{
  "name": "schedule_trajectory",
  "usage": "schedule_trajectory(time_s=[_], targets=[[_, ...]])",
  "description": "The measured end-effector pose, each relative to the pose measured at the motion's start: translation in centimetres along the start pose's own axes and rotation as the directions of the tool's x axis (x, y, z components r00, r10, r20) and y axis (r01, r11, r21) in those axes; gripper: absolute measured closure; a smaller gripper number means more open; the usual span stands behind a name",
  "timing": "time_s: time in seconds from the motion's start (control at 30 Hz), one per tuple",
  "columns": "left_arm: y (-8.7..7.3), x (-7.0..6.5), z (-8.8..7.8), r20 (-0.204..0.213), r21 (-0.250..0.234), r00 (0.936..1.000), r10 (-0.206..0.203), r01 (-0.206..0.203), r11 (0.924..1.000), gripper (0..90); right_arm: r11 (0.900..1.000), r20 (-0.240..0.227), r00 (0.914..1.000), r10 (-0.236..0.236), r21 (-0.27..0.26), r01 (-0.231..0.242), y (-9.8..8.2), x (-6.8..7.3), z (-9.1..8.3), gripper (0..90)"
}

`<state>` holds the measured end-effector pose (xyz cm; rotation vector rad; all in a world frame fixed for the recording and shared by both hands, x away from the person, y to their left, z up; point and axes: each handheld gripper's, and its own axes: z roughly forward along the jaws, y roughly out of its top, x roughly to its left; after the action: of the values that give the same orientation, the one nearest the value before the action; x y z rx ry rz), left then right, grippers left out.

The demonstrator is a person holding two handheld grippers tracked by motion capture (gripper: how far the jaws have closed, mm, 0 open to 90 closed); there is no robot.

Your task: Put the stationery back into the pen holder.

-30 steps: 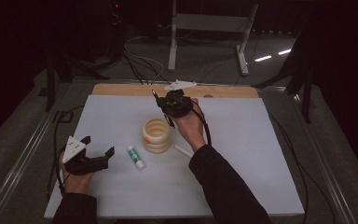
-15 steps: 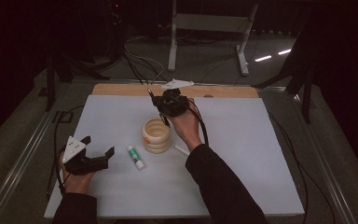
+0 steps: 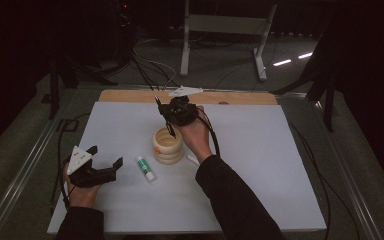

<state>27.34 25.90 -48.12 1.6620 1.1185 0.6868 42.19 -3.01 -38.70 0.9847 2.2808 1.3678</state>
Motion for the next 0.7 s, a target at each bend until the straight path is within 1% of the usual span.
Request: schedule_trajectory(time_s=[0.27,0.7], targets=[[0.0,0.0,0.0,0.002,0.001,1.0000,0.000,0.000,1.0000,0.4,1.000,-0.009,1.0000,-0.004,0.014,0.004,-0.3,0.4,0.3,78.7],[0.0,0.0,0.0,0.002,-0.001,1.0000,-0.001,0.001,1.0000,0.4,0.999,-0.021,0.9994,-0.029,0.040,0.030,-1.1,1.2,0.9,78.6]])
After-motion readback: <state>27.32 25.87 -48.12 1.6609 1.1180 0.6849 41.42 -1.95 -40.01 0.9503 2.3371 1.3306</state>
